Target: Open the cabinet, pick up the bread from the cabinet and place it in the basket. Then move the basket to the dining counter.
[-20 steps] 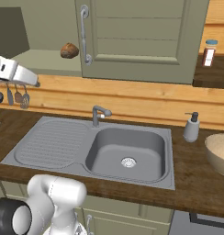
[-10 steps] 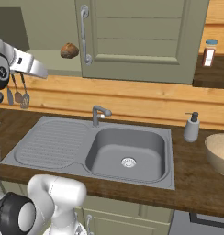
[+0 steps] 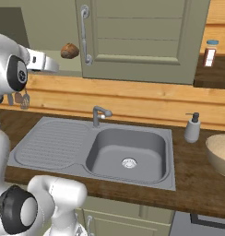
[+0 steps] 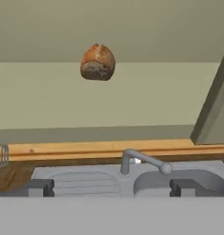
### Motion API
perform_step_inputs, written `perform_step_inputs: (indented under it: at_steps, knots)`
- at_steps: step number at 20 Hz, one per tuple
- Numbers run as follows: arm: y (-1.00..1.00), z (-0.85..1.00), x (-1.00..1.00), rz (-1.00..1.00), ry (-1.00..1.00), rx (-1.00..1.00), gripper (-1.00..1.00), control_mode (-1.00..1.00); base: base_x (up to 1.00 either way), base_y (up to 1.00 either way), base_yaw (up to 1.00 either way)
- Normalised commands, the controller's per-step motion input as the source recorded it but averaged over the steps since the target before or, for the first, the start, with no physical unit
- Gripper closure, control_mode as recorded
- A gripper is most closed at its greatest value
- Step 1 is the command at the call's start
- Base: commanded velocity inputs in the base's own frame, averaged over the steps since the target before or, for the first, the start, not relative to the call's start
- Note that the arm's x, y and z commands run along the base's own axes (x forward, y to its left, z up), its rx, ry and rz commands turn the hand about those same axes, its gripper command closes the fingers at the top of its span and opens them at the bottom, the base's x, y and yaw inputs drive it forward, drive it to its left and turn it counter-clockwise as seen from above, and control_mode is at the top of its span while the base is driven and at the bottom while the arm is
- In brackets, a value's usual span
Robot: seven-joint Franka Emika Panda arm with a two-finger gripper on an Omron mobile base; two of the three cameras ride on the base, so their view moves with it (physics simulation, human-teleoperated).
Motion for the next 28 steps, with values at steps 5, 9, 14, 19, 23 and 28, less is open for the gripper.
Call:
perform_step_inputs:
  at_steps: [5,9,14,19,23,28]
  knots:
    - [0.08,0.09,0.5,-0.09,0.03,0.04,-1.0,-1.0,0.0,0.0,0.0]
    - [0.05,0.2,0.39,-0.08,0.09,0.09,-1.0,-1.0,0.0,0.0,0.0]
    - [0.0,0.15,0.39,-0.03,0.02,0.05,-1.0,-1.0,0.0,0.0,0.0]
    - [0.0,0.02,0.42,0.0,0.0,0.0,-1.0,-1.0,0.0,0.0,0.0]
    - [0.0,0.0,0.48,0.0,0.0,0.0,-1.0,-1.0,0.0,0.0,0.0]
    - [0.0,0.17,0.39,0.0,0.0,0.0,-1.0,-1.0,0.0,0.0,0.0]
